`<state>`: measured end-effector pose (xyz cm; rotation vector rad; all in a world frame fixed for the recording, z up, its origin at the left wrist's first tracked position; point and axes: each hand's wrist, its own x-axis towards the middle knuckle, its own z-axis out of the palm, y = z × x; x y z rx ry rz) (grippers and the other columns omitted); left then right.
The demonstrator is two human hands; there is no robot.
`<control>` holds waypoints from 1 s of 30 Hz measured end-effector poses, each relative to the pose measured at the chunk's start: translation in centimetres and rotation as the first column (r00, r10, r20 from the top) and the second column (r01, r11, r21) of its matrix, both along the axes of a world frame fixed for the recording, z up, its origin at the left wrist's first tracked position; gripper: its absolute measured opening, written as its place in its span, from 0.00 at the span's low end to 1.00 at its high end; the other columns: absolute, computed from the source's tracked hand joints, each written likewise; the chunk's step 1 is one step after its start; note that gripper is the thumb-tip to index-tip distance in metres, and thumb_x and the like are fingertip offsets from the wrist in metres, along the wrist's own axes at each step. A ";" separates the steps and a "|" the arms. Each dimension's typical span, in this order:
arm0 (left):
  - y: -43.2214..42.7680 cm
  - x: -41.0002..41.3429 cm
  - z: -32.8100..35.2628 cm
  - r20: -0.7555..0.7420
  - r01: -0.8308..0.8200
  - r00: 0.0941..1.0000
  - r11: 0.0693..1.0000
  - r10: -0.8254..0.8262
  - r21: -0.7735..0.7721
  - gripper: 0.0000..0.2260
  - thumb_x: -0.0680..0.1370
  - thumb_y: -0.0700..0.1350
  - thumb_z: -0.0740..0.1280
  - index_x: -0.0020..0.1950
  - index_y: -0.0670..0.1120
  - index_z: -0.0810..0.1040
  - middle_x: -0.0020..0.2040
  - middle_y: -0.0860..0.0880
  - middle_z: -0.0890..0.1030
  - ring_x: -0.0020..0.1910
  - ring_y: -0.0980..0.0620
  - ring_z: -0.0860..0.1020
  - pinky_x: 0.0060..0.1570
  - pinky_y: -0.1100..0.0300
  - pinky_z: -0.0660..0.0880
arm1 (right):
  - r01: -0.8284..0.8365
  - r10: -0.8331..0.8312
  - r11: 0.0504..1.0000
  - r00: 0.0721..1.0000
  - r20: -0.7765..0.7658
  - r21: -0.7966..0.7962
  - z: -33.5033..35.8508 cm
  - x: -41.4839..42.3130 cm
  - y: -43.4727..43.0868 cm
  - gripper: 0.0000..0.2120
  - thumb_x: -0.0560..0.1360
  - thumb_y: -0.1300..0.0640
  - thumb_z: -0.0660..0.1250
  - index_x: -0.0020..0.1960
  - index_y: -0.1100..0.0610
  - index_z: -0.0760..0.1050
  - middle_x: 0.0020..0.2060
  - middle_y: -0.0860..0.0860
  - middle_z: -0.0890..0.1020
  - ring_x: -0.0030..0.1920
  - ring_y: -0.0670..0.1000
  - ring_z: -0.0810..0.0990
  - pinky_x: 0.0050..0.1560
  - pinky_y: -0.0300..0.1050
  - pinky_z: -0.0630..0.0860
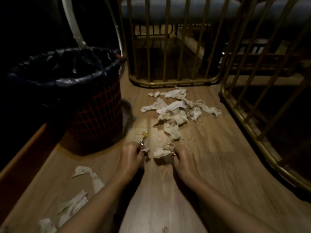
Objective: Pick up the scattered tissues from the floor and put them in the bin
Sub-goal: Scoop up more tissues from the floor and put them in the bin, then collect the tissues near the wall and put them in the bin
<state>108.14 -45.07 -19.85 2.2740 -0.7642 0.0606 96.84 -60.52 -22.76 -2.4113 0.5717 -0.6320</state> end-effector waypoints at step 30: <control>11.4 4.6 17.5 0.527 -0.071 0.844 0.994 0.103 -0.080 0.09 0.71 0.39 0.64 0.49 0.44 0.79 0.46 0.45 0.79 0.48 0.47 0.74 0.48 0.60 0.68 | -0.472 0.538 0.837 0.802 0.259 -0.276 21.4 11.5 9.4 0.08 0.70 0.64 0.68 0.49 0.61 0.79 0.49 0.57 0.79 0.51 0.55 0.76 0.50 0.39 0.66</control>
